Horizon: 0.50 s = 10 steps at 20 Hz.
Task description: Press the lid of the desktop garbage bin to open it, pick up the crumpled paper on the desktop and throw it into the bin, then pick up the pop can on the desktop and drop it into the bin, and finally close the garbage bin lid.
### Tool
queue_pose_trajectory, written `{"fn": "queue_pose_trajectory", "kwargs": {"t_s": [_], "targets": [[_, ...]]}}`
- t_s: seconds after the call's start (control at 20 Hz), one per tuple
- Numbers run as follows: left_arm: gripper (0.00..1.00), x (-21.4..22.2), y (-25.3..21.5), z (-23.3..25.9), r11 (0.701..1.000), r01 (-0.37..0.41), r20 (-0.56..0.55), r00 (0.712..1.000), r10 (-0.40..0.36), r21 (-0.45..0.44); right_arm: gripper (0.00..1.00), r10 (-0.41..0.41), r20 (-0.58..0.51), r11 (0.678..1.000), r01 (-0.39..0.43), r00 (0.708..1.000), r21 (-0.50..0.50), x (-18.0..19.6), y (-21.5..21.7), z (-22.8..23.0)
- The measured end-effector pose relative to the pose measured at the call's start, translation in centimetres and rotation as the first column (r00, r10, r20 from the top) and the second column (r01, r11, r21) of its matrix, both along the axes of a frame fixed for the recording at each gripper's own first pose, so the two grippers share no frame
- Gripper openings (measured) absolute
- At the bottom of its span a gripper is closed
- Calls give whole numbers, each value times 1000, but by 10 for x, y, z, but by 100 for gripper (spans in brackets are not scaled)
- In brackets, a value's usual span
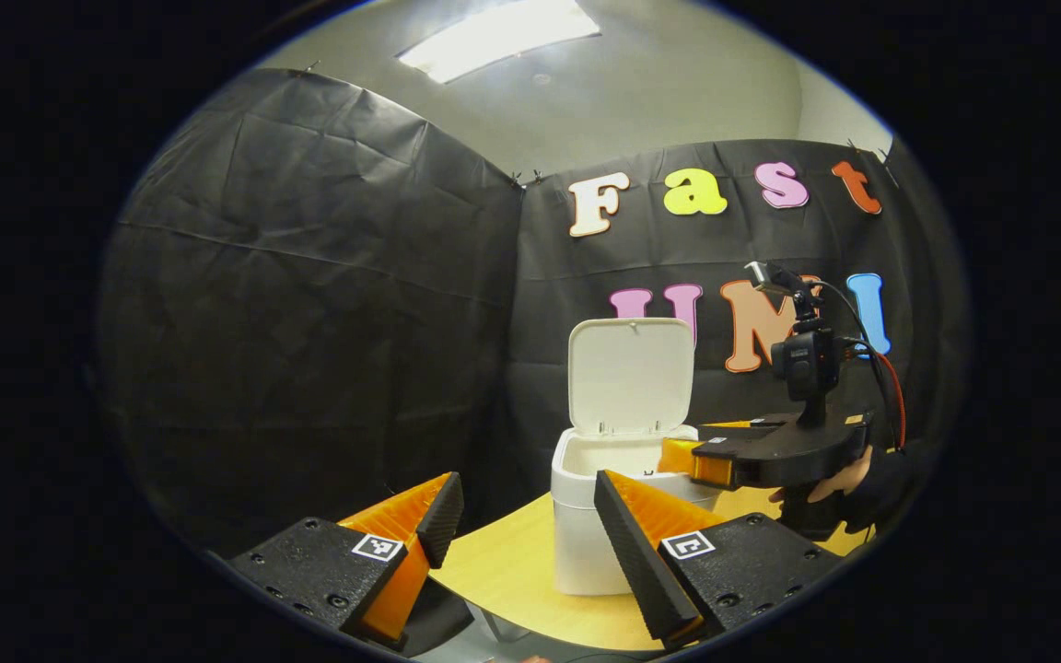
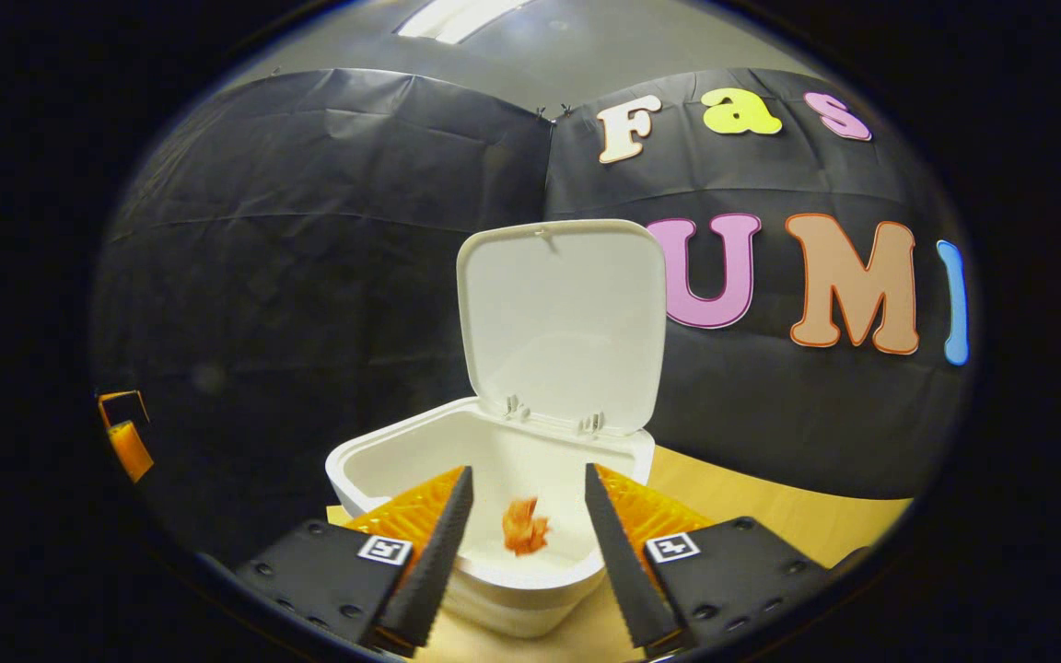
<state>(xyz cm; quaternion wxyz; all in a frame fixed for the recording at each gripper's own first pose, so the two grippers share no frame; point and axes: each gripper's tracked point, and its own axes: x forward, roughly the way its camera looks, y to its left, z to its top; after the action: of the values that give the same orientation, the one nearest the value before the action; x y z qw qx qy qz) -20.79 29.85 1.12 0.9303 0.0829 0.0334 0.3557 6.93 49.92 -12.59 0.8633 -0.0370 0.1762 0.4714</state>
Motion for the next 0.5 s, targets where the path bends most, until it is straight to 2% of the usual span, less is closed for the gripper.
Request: {"fn": "queue_pose_trajectory", "kwargs": {"t_s": [0.05, 0.25, 0.5], "targets": [[86, 5, -1, -1, 1000, 13, -2, 1000, -13, 4, 85, -14, 7, 1000, 13, 1000, 6, 3, -5, 3], [86, 26, -6, 1, 998, 59, -5, 998, -59, 22, 88, -84, 34, 996, 83, 996, 37, 21, -34, 14], [88, 64, -26, -3, 987, 160, 6, 987, -160, 13, 88, -194, 33, 979, 192, 980, 65, 42, -89, 23]]}}
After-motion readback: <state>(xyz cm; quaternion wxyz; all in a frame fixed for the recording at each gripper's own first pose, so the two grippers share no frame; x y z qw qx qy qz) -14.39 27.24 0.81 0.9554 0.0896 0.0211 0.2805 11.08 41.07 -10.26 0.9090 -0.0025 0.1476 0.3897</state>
